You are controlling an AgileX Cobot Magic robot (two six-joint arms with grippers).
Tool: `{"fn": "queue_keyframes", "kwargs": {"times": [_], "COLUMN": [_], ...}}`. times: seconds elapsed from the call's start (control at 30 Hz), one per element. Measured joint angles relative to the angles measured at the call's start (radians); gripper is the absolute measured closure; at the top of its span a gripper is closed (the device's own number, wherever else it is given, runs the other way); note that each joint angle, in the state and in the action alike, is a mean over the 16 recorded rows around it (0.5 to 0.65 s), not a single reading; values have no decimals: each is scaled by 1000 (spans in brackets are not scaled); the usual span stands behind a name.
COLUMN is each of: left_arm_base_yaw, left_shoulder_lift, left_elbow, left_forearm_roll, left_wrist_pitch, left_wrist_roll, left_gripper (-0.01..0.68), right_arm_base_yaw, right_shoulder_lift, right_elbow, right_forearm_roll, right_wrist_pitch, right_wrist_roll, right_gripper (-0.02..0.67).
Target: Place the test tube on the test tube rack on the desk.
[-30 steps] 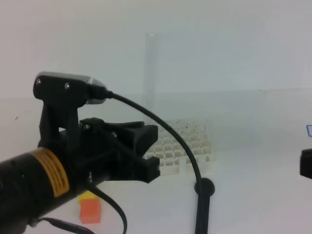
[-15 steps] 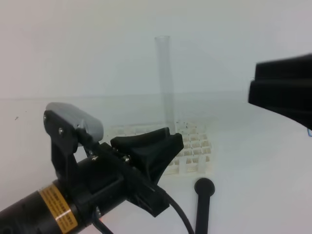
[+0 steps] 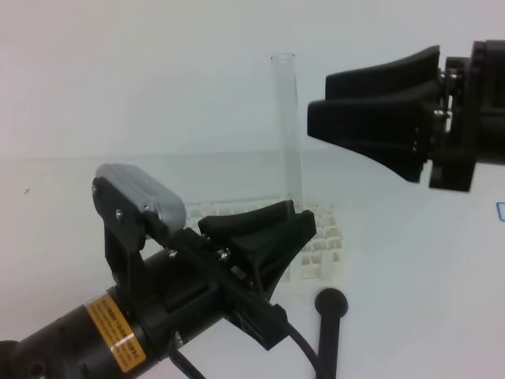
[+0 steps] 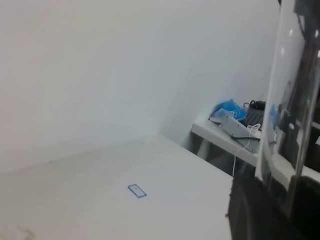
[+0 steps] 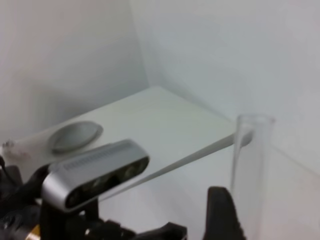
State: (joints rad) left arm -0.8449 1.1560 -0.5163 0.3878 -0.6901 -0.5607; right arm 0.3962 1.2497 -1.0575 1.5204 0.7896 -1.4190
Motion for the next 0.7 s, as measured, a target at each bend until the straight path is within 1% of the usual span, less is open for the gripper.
{"fn": "queue_keyframes", "kwargs": {"times": [0.27, 0.7], "left_arm_base_yaw": [0, 0], "left_shoulder_lift": [2, 2], "left_elbow": [0, 0], "left_forearm_roll": [3, 25], "left_wrist_pitch": [-16, -29], "left_wrist_roll": [13, 13], "left_gripper": [561, 561], "right_arm_base_yaw": [12, 22], "right_shoulder_lift": [51, 90], "right_elbow": [-51, -86], "right_forearm_roll": [31, 77], "right_wrist_pitch": [-7, 53], "right_wrist_roll": [-2, -11], "right_gripper": [240, 254]}}
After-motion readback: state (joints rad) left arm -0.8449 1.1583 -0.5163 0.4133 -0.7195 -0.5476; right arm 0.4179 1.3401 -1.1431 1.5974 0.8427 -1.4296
